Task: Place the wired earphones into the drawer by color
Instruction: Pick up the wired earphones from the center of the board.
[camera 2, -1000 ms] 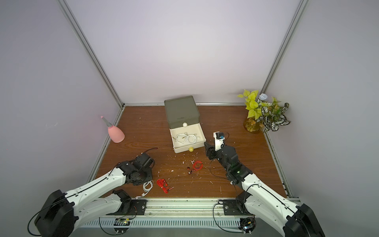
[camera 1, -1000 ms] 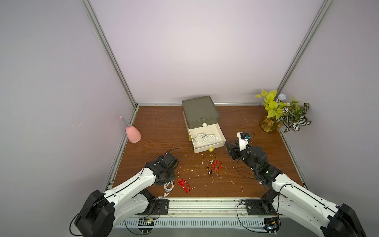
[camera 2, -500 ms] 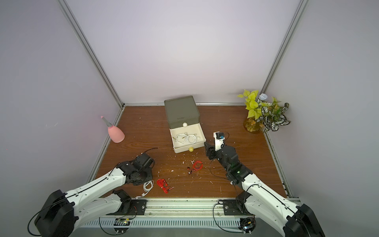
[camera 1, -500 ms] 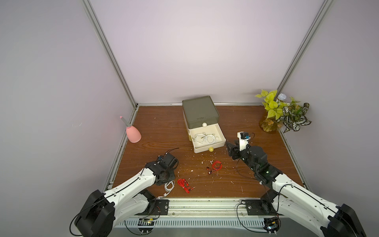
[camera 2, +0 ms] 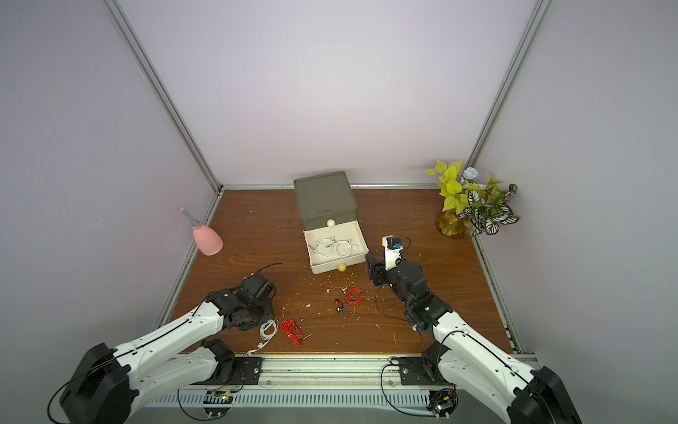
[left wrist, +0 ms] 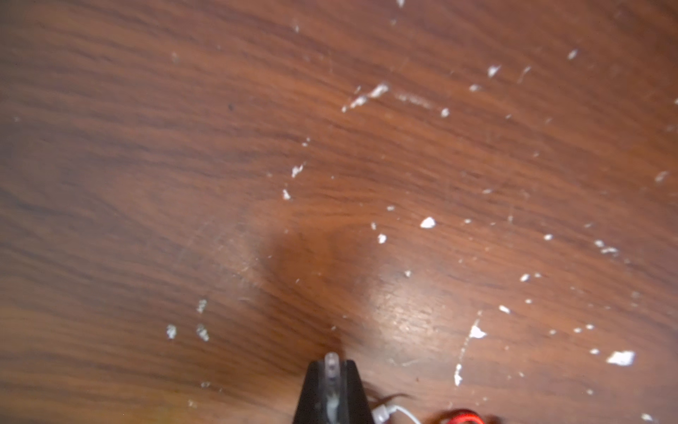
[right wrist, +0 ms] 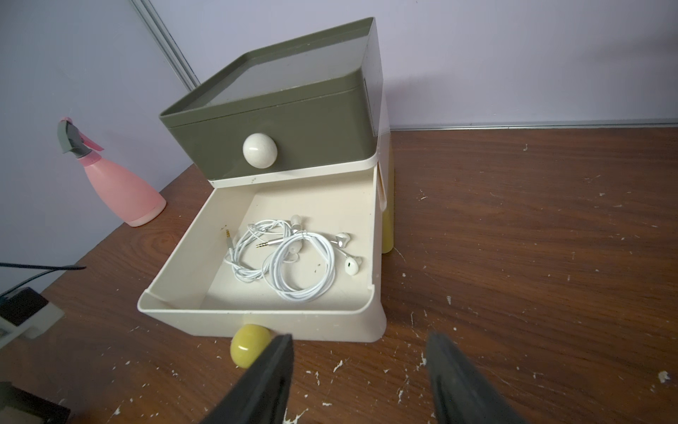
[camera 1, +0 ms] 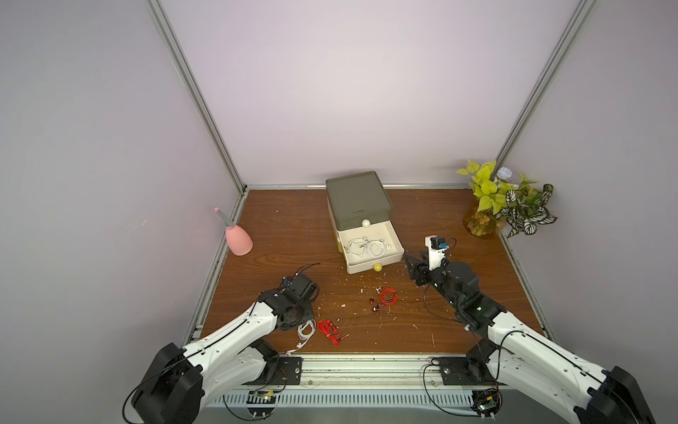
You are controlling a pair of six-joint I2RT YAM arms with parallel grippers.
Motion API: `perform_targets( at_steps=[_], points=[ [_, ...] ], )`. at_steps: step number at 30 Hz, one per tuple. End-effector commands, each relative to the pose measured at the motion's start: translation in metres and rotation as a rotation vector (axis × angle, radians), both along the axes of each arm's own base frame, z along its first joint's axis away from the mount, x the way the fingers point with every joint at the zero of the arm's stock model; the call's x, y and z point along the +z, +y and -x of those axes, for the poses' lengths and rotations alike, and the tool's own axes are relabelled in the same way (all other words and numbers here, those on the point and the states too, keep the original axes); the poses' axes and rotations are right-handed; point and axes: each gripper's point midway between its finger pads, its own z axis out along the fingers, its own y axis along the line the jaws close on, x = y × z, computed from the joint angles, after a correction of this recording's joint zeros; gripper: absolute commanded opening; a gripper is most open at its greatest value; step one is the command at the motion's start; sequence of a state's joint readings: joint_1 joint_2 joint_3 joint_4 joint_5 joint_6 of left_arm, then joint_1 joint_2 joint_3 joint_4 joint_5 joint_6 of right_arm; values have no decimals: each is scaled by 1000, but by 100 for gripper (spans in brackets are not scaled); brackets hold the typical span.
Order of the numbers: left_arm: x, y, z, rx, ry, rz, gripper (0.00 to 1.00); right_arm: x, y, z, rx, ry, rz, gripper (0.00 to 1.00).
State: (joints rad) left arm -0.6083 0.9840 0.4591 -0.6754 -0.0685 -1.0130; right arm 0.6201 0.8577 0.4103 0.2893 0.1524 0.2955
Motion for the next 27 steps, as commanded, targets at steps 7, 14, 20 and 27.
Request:
perform_targets(
  at_steps=[7, 14, 20, 27],
  points=[
    [55, -6, -35, -12, -217, 19, 0, 13, -4, -1, -21, -47, -34, 64],
    [120, -13, -65, -67, -406, 16, 0, 14, -9, -1, -44, -49, -36, 64],
    [177, -21, -83, -134, -546, 13, 0, 16, -14, 1, -68, -47, -48, 63],
    [240, -43, -101, -230, -738, 81, 0, 18, -21, 4, -92, -53, -72, 63]
  ],
)
